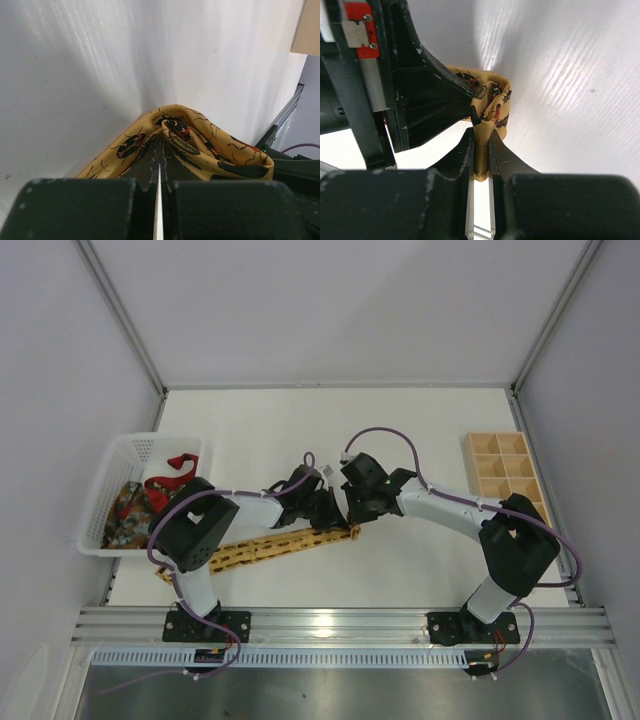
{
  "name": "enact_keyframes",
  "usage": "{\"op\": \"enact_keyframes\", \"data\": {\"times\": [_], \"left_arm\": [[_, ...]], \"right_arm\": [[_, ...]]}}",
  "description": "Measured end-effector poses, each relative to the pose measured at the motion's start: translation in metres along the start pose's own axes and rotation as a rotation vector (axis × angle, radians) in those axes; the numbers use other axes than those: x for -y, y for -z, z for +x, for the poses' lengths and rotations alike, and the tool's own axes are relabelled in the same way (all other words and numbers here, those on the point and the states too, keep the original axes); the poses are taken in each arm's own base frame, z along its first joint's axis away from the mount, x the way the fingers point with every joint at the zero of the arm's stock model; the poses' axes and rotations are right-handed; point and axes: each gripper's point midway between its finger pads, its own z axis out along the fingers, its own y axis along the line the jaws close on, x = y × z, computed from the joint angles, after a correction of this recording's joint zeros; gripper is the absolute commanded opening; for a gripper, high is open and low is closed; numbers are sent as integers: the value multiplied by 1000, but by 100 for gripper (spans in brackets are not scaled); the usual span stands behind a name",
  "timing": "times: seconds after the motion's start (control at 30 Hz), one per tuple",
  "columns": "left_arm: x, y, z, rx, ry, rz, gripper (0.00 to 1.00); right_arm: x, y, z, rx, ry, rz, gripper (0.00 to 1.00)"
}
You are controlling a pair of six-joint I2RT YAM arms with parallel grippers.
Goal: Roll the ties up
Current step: Roll the tie
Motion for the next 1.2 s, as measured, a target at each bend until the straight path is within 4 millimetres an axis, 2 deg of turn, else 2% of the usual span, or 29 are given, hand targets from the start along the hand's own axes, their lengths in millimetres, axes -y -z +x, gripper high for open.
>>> {"op": "enact_keyframes", "data": {"times": [0.23,0.33,0.5,0.73,0.87,1.03,1.1,1.2], "left_arm": [[0,0,-1,1,1,-6,0],[1,0,-3,2,-1,-10,0],[-4,0,-2,-1,-14,-35,0],[-8,3,-4,6,-36,-64,0],[-14,13,-7,33,-51,-117,1],[-19,37,-6,73,-59,-184,1],[-17,45,-8,98,-65,-194,1],[-17,48,-7,103,-66,-195,0]], "right_arm": [[-14,-2,1,4,12,-38,0],[-18,-8,6,-11,21,-46,5],[-14,-23,17,-55,24,-19,6],[-15,-28,16,-52,24,-23,7],[-19,-33,14,-43,26,-33,7],[-21,-39,15,-46,22,-42,8],[-22,-39,15,-47,22,-43,11],[-26,-40,14,-50,24,-56,19]]}}
